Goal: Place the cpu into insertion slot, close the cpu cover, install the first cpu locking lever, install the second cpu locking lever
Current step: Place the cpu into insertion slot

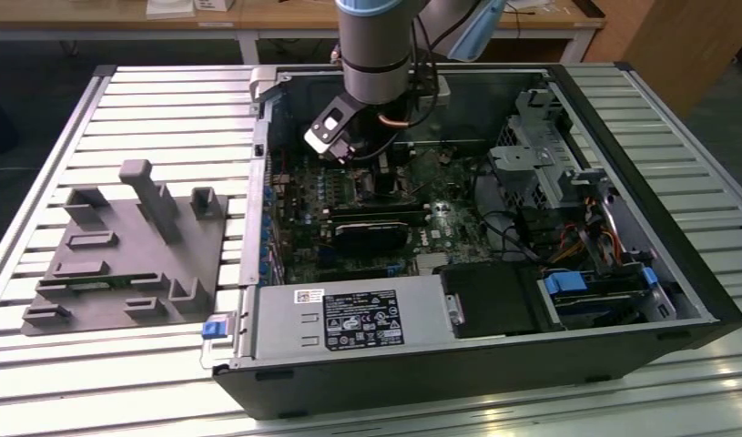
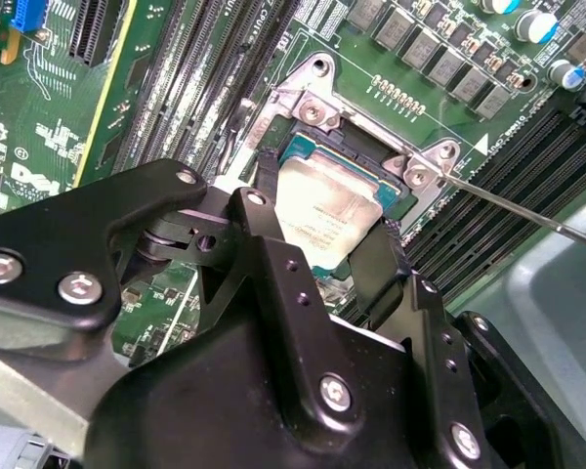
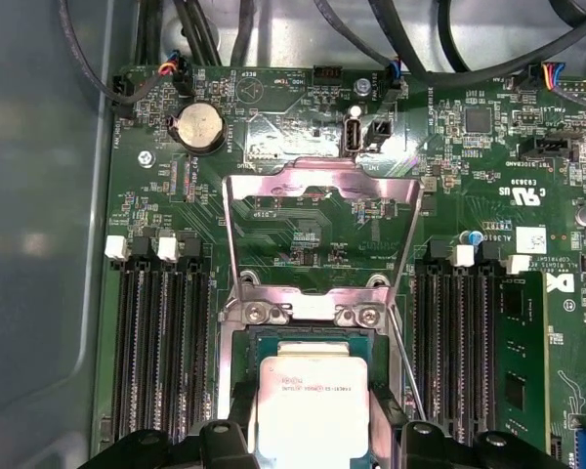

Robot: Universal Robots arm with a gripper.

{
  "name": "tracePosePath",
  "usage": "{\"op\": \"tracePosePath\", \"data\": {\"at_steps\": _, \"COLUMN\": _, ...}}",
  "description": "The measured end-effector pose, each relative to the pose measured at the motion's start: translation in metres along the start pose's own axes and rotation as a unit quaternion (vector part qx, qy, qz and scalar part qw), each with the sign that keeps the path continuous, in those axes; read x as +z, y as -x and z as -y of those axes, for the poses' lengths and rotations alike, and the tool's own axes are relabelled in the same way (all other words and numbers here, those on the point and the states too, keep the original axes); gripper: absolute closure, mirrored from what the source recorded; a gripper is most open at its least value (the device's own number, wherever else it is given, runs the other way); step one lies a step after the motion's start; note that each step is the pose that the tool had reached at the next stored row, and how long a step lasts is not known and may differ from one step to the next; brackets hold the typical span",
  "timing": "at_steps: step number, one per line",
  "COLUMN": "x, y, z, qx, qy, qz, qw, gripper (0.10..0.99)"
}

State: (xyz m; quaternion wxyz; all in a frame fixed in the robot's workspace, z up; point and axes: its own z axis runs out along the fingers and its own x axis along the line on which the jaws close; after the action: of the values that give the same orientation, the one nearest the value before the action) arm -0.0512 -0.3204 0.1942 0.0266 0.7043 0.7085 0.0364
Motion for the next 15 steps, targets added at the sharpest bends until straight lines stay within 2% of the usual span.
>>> {"op": "tracePosePath", "data": {"at_steps": 15, "x": 0.0004, "y": -0.0001, "z": 0.0001, "qx": 0.0, "qy": 0.0, "qz": 0.0, "qw": 1.0, "gripper": 0.545}}
